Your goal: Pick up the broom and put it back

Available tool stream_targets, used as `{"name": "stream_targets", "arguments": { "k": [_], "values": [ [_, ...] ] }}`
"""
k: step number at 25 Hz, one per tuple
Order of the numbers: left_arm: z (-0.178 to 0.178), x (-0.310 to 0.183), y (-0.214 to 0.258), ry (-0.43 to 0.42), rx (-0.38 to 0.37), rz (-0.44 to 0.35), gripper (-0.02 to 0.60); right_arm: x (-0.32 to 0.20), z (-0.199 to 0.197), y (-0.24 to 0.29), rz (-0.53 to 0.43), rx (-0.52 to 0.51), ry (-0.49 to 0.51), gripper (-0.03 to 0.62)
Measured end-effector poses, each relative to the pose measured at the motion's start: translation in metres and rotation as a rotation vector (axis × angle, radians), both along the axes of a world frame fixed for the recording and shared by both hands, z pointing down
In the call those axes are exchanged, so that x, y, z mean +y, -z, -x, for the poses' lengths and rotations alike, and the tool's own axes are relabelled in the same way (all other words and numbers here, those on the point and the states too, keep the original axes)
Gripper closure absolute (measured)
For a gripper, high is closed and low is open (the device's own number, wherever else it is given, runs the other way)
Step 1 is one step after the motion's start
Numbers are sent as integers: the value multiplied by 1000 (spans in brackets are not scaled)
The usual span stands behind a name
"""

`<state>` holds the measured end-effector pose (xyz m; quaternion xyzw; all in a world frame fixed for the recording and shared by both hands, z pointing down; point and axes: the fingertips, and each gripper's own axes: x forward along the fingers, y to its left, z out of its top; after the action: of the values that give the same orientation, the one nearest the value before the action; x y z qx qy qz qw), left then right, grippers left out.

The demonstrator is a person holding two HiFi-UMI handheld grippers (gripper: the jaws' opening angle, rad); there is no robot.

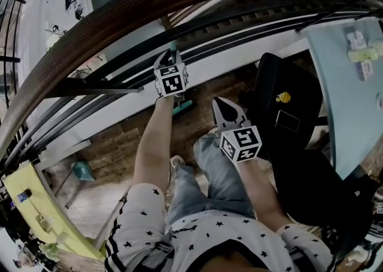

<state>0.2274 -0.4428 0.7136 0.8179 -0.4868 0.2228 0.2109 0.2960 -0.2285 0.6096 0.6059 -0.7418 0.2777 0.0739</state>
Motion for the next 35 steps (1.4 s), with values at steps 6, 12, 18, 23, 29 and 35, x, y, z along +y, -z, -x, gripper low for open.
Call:
{"name": "stream_targets", "arguments": {
  "k": [6, 12, 18, 23, 29, 35],
  "values": [
    [5, 6, 10, 2, 13, -1, 468, 2, 2, 9, -11, 10, -9, 600],
    [9, 22, 23, -12, 33, -6, 479, 7, 7, 20, -29, 15, -28, 600],
    [20, 46, 41, -32, 37, -21, 536, 15, 16, 35, -50, 19, -56, 600],
    [34, 71, 55, -47, 38, -27, 564, 29, 26, 47, -63, 15, -81, 600],
    [55, 105, 87, -41, 97, -33, 568, 57, 42, 60, -73, 24, -91, 600],
    [79, 144, 110, -45, 143, -8, 569, 82, 61, 74, -83, 37, -96, 600]
  ]
}}
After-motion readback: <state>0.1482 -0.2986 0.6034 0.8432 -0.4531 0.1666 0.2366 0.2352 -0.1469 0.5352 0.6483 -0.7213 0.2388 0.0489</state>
